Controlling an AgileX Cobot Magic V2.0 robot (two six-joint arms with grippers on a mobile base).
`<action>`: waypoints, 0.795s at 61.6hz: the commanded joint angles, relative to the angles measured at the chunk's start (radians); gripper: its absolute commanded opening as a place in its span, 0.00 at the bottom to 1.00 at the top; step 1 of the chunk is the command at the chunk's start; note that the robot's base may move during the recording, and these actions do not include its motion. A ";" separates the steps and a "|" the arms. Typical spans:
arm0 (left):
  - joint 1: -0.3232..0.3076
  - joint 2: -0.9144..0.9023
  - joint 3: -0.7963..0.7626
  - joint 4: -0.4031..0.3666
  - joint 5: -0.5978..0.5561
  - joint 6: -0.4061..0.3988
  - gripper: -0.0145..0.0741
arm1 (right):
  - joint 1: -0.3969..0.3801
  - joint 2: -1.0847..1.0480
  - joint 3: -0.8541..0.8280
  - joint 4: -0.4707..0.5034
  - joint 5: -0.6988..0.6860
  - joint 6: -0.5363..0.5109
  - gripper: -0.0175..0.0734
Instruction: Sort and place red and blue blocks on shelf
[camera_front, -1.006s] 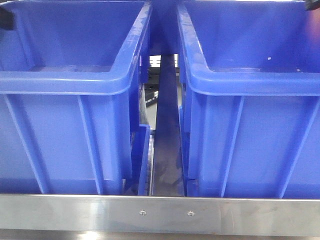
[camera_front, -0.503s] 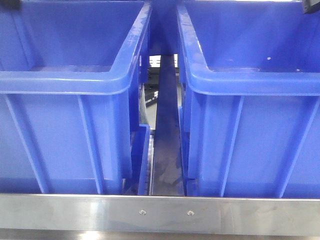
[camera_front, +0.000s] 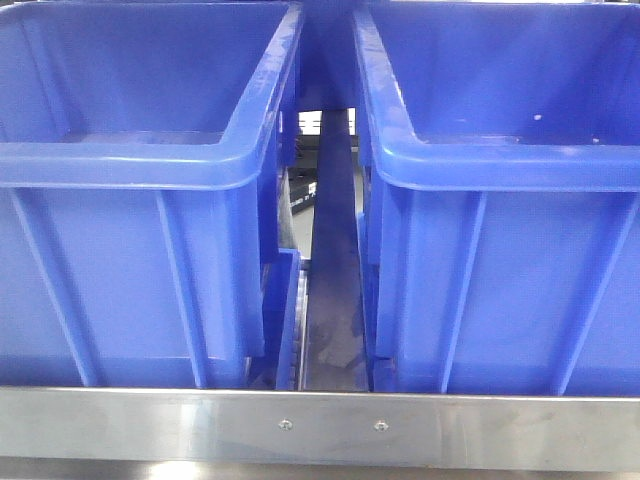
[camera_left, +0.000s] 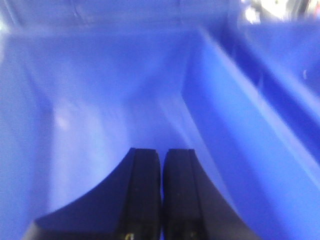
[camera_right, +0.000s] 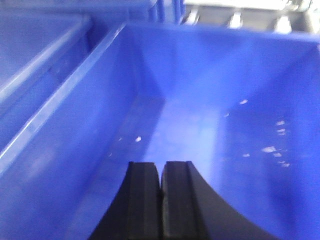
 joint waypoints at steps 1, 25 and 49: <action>0.044 -0.067 -0.003 -0.006 -0.070 0.001 0.31 | -0.044 -0.060 -0.036 0.005 -0.043 -0.010 0.25; 0.201 -0.336 0.144 -0.014 -0.034 0.001 0.31 | -0.146 -0.332 0.150 0.006 -0.106 -0.010 0.25; 0.214 -0.420 0.170 -0.014 0.055 0.001 0.30 | -0.146 -0.512 0.280 0.006 -0.137 -0.010 0.25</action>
